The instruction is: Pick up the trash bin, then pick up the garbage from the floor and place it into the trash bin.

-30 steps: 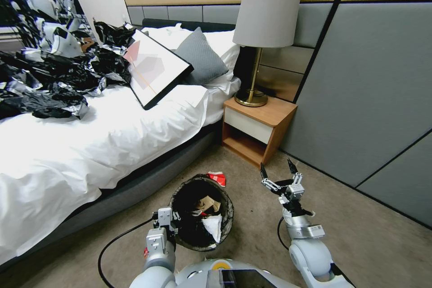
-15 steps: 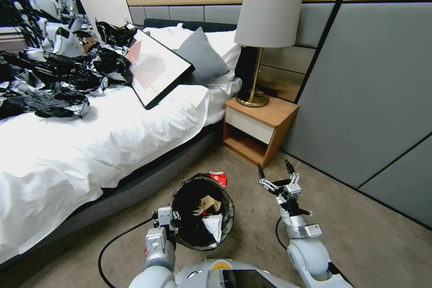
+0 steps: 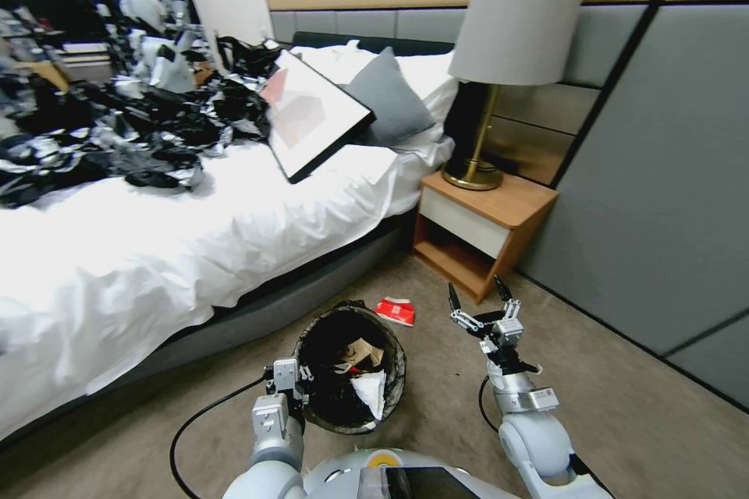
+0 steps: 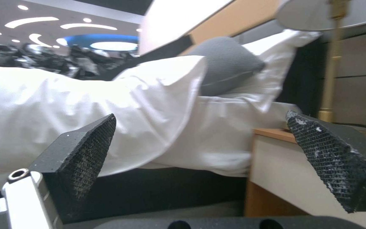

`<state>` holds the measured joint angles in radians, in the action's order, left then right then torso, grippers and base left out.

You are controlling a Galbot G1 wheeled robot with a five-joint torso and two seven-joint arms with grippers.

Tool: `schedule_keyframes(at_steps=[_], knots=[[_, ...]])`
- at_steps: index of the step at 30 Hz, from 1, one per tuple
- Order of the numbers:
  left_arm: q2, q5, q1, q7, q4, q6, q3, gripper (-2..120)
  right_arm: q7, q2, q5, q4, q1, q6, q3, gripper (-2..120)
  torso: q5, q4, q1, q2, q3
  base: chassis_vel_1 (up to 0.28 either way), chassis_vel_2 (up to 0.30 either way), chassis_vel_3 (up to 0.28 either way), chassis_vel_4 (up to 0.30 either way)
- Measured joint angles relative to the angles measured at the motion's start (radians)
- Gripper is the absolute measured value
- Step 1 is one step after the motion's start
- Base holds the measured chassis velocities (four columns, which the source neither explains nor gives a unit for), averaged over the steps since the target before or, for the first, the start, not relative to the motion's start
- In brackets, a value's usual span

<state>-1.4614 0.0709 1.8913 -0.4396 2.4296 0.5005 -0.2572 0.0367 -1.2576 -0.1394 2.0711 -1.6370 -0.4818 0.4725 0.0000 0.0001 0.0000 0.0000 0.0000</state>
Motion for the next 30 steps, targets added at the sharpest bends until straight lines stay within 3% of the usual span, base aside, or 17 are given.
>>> schedule_keyframes(at_steps=[12, 21, 30], knots=[[0.0, -0.003, 0.0, 0.0, -0.006, -0.024, -0.001, 0, -0.001, -0.002, 0.0, -0.009, 0.003, -0.001, 0.0, 100, -0.0001, 0.0004, 0.0, 0.0, 0.0, 0.123, 0.115, 0.122, 0.124], [-0.001, -0.019, 0.003, 0.008, -0.008, -0.06, -0.001, 0, -0.006, 0.0, -0.002, -0.016, 0.016, -0.01, -0.003, 100, -0.0001, -0.0002, 0.0, 0.0, 0.0, 0.012, 0.014, 0.014, 0.015], [-0.002, -0.04, 0.01, 0.01, -0.006, -0.071, 0.002, 0, 0.005, 0.023, 0.047, -0.124, 0.126, 0.055, -0.016, 100, 0.0, 0.0, 0.0, 0.0, 0.0, 0.0, 0.0, 0.0, 0.0]])
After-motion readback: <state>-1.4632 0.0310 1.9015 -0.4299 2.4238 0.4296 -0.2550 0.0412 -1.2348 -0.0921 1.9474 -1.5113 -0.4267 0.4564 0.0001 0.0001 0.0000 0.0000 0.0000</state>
